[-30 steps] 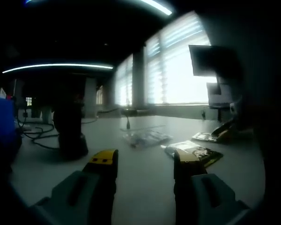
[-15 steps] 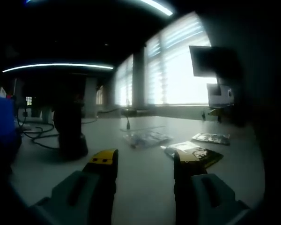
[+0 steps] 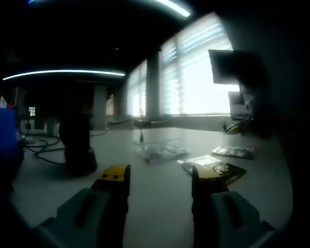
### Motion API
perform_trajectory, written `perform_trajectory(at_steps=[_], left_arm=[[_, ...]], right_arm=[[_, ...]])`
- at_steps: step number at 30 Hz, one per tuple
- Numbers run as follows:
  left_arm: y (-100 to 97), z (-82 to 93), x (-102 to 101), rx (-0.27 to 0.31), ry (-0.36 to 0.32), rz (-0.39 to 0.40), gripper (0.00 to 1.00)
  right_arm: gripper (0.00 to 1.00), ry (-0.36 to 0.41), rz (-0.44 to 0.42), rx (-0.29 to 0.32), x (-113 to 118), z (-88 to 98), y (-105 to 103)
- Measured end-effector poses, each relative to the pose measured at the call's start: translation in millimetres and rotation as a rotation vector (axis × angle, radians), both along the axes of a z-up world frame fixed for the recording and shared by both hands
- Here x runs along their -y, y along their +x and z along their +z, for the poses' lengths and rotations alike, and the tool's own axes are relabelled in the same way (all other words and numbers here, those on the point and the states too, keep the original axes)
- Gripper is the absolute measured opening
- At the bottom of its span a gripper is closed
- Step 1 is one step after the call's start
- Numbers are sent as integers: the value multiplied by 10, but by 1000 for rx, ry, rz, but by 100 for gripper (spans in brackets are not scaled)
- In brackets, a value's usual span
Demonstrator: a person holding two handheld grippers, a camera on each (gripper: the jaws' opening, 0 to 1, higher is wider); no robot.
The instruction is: Clip sheet goods on table flip sheet goods clip sheet goods scan sheet goods put sheet goods back to table
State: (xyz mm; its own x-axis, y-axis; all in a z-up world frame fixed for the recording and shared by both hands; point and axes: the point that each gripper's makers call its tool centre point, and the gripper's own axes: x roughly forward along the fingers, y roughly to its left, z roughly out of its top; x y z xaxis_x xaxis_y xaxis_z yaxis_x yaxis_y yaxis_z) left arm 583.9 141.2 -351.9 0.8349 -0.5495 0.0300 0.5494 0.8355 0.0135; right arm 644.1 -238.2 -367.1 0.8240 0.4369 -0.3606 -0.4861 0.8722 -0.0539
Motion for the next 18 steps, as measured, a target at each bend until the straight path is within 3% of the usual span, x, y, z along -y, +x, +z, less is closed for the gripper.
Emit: perform_trajectory(at_steps=[4,10,18], left_arm=[[-2,4,2,1,-2,-2,40],[-1,1,8,0,-3,-6,40],[2,-3,9,-1,0,-6,40]], right_arm=[[21,-86,-8,-19,100,-112,99],[24,-98,21,-90,195,-244,232],[24,-173,101,-149,38,-363,168]])
